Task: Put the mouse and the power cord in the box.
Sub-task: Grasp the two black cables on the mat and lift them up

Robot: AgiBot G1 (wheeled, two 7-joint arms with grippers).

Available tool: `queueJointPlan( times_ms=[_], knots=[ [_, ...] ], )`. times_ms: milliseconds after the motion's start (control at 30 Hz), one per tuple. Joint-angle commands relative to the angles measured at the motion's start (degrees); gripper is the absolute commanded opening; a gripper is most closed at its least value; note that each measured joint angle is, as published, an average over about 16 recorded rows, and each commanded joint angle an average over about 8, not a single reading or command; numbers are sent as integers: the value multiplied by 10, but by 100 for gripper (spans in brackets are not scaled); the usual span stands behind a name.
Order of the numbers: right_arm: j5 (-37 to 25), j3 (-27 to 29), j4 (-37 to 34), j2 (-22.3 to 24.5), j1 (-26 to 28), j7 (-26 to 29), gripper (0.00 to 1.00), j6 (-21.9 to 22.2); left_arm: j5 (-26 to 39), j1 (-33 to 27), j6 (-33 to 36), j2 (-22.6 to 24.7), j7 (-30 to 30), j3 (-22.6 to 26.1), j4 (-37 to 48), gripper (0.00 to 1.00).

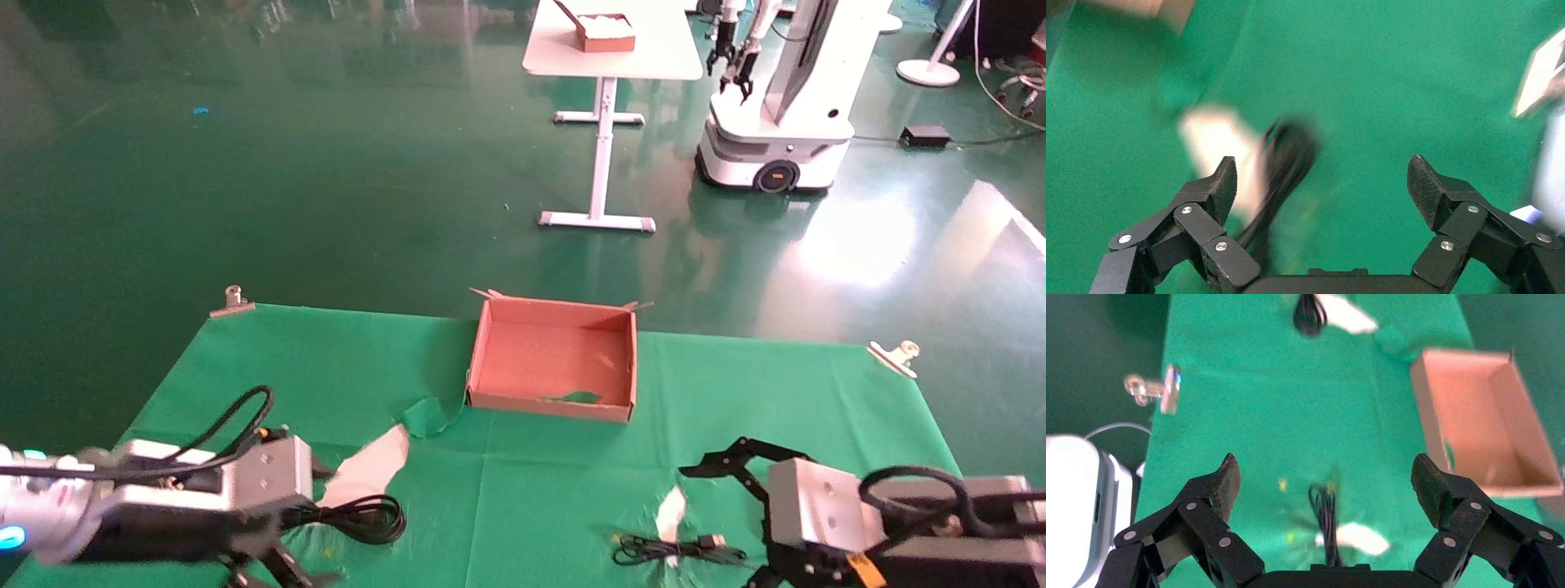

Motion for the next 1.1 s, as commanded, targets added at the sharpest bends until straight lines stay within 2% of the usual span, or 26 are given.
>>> queueJointPlan(
  times_ms=[33, 267, 467, 867, 967, 1100],
  knots=[
    [2, 0, -4, 1, -1, -1, 100, -1, 18, -2, -5, 3, 1, 6, -1, 100],
    [6, 5, -2, 8, -2, 8, 100, 3, 162, -17, -44, 74, -26, 57, 43, 100],
    [7, 7, -1, 16, -3, 15, 100, 2, 244, -23, -71, 126, -49, 87, 96, 100],
    [2, 4, 2, 18, -13, 22, 100, 8, 281, -26, -104, 166, -52, 100, 157, 100],
    [-23, -6, 4, 11, -7, 18, 100, 10, 284, -26, -109, 169, -50, 101, 161, 100],
    [-89, -33, 5, -11, 11, 9, 100, 12, 283, -26, -110, 169, -47, 101, 164, 100]
  ],
)
